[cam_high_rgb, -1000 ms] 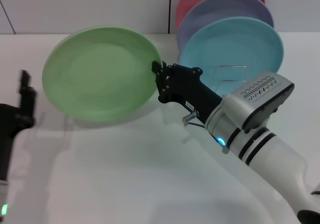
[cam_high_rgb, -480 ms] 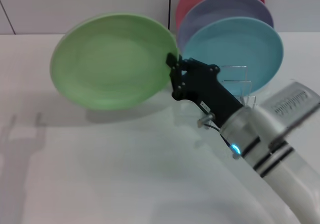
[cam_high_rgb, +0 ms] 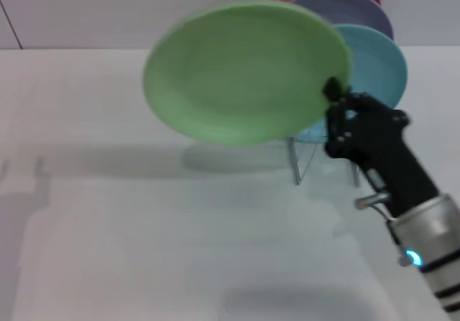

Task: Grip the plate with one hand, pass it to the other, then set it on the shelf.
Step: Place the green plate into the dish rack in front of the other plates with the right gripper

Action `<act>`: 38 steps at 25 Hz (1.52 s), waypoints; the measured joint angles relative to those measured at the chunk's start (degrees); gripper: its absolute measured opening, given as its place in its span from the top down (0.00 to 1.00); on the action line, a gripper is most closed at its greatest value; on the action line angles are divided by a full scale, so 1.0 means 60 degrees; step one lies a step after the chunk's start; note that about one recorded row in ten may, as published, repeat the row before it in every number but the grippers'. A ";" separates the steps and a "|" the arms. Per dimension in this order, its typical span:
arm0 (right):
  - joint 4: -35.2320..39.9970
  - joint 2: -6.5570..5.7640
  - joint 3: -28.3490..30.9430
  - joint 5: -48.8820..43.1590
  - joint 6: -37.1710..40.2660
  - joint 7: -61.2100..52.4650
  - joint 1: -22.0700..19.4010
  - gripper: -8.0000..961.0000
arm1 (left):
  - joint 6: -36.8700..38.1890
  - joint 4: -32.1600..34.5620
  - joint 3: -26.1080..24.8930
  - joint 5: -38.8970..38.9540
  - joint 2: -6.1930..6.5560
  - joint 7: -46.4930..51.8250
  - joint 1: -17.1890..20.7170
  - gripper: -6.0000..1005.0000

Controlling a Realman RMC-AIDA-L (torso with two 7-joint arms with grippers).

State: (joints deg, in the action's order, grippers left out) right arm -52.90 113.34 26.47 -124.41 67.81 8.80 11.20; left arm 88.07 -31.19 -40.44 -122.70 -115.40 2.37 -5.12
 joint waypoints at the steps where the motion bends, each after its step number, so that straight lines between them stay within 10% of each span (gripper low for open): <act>1: -0.0324 -0.0159 0.0314 -0.0451 0.0046 0.0010 -0.0473 0.97 | 0.0000 0.0000 0.0000 0.0000 0.0000 0.0000 0.0000 0.45; 21: -0.0561 -0.1112 0.2245 -0.2130 0.0076 -0.0384 -0.1322 0.97 | -0.0307 -0.0167 0.0082 -0.0014 -0.0037 0.0074 0.0051 0.45; 38: 0.0958 -0.0983 0.4311 -0.4662 -0.0021 -0.2822 -0.1380 0.97 | -0.0677 -0.0631 0.0105 -0.0151 -0.0204 -0.0035 0.0312 0.44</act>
State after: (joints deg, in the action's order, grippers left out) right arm -47.15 107.44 52.33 -152.38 67.69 -8.13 2.92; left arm 84.00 -34.98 -39.81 -123.61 -116.63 2.16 -3.25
